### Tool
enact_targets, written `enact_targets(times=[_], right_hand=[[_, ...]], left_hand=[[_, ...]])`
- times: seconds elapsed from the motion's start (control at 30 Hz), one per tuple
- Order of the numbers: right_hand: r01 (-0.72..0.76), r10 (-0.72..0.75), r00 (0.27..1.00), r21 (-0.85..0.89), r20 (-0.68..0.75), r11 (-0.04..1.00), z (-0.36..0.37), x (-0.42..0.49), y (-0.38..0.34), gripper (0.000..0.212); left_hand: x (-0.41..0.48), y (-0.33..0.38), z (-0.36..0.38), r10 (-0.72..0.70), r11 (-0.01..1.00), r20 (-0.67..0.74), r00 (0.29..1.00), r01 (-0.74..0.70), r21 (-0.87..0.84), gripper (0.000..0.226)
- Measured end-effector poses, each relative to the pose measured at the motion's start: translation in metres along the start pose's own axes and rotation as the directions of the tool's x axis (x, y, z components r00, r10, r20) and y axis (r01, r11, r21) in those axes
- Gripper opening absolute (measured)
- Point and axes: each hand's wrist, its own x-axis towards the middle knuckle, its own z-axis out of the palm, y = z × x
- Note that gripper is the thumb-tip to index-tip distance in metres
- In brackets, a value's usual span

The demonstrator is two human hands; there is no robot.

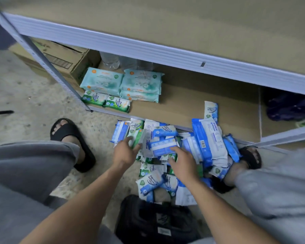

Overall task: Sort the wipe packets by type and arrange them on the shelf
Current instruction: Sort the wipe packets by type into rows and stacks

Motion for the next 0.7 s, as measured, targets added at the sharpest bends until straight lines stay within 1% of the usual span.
enact_targets(times=[0.03,0.1,0.2,0.4,0.53,0.7], right_hand=[[-0.073,0.076,0.996,0.066,-0.041,0.995,0.004,-0.009,0.005,0.037],[-0.212,0.227,0.971,0.174,-0.074,0.962,0.009,-0.024,0.011,0.035],[-0.335,0.357,0.933,0.256,-0.044,0.907,0.014,-0.040,0.020,0.037],[-0.426,0.440,0.898,0.310,0.026,0.850,0.011,-0.044,0.034,0.047],[-0.489,0.502,0.862,0.375,0.070,0.788,0.012,-0.035,0.042,0.050],[-0.563,0.568,0.814,0.413,0.126,0.716,0.021,-0.027,0.046,0.053]], left_hand=[[-0.008,0.001,0.002,-0.003,0.999,0.005,1.000,0.003,-0.038,0.059],[-0.025,0.003,0.006,0.002,0.995,0.018,1.000,0.000,-0.103,0.061],[-0.046,0.009,0.014,0.005,0.988,0.038,0.999,0.001,-0.152,0.062],[-0.059,0.019,0.020,0.057,0.992,0.058,0.997,-0.050,-0.115,0.064],[-0.045,0.024,0.021,0.084,0.993,0.040,0.996,-0.080,-0.092,0.064],[-0.025,0.027,0.030,0.086,0.993,0.053,0.995,-0.082,-0.080,0.064]])
